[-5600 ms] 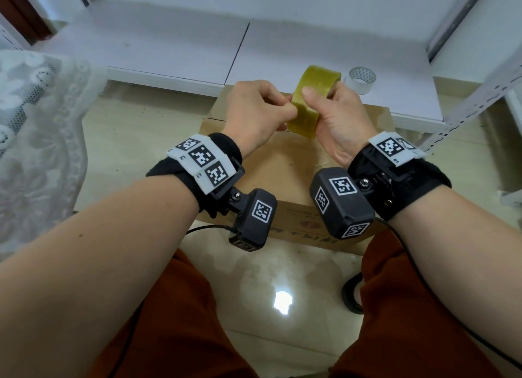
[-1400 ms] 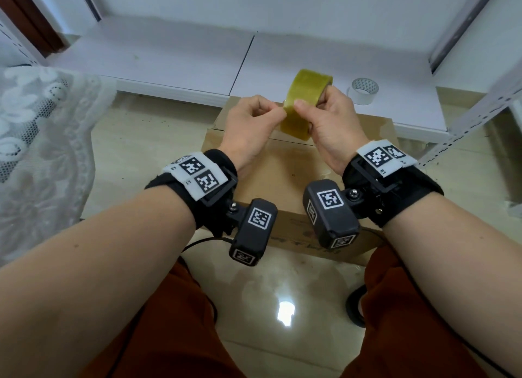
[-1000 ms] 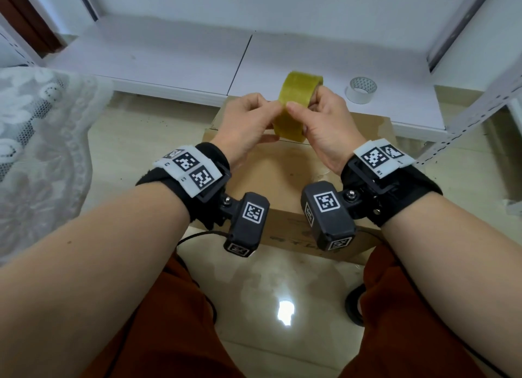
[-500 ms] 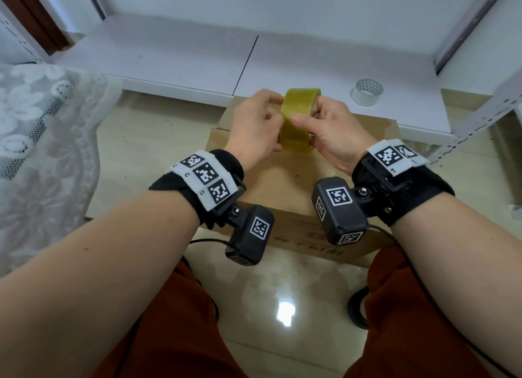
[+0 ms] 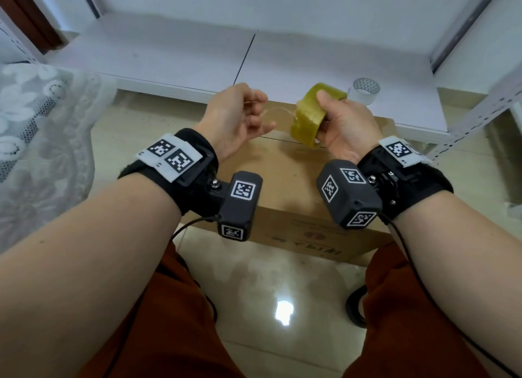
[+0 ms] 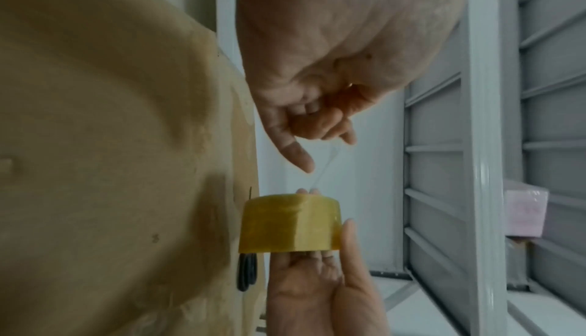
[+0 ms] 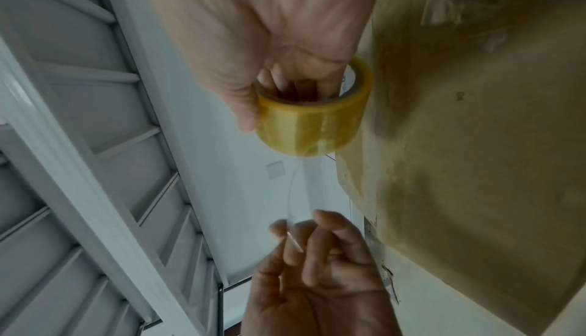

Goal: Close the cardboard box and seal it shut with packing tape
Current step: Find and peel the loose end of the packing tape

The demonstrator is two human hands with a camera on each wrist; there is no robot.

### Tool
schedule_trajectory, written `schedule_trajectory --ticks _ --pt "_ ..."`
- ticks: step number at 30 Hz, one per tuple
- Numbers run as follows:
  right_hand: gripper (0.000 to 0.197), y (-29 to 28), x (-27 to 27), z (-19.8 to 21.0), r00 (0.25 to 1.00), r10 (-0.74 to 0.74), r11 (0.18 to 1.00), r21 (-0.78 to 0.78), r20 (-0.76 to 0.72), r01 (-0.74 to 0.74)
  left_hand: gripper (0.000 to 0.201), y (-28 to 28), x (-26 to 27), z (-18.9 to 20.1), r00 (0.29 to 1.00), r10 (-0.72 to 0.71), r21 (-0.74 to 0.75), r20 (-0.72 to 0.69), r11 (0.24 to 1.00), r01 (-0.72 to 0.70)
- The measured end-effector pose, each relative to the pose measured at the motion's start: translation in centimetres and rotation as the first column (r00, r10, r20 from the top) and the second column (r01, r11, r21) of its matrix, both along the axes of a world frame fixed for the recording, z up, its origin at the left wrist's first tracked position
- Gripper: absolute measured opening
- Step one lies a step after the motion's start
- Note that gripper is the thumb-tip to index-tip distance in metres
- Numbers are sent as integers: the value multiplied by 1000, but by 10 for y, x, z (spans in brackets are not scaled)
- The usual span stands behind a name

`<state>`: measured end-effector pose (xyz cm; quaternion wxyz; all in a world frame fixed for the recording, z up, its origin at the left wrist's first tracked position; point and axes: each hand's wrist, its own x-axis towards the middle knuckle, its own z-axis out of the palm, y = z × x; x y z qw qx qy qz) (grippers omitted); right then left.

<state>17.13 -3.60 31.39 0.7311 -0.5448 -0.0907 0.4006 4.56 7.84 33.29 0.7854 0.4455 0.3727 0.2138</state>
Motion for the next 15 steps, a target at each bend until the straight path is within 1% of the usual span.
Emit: schedule_trajectory --ticks 2,3,4,5,6,7,8,10,12,13,15 --pt "20 2 -1 0 1000 -5 1000 -11 -2 5 21 -4 1 -2 990 -80 122 -118 988 95" --pt "23 3 -1 0 1000 -4 1000 -13 0 4 19 -6 2 -4 984 -79 198 -161 974 111" --pt "26 4 -2 -1 1000 -5 1000 -15 3 5 14 -6 3 -7 980 -52 304 -193 946 110" --pt "29 5 -1 -2 1000 -5 1000 -17 6 5 12 -7 2 -9 974 -20 433 -224 893 118" --pt "30 5 -1 -2 1000 -3 1000 -16 9 3 25 -5 2 -12 967 5 564 -254 813 144" --pt "28 5 -2 -2 1000 4 1000 -7 6 -4 41 -5 2 -15 962 3 663 -272 725 185" --pt "27 5 -2 -2 1000 17 1000 5 -2 -17 53 -6 2 -17 958 -17 731 -287 642 231" --pt "26 5 -3 -2 999 43 999 24 -16 -43 60 -12 2 -19 958 -47 822 -284 503 268" --pt "27 4 -3 -3 999 51 998 25 -12 -50 63 -14 4 -25 963 7 902 -270 351 250" --pt "27 4 -2 -2 999 52 998 23 -4 -52 64 -13 6 -28 960 49 923 -276 293 250" --pt "26 3 -1 -1 999 47 999 2 6 -47 66 -11 6 -29 937 130 923 -323 261 282"
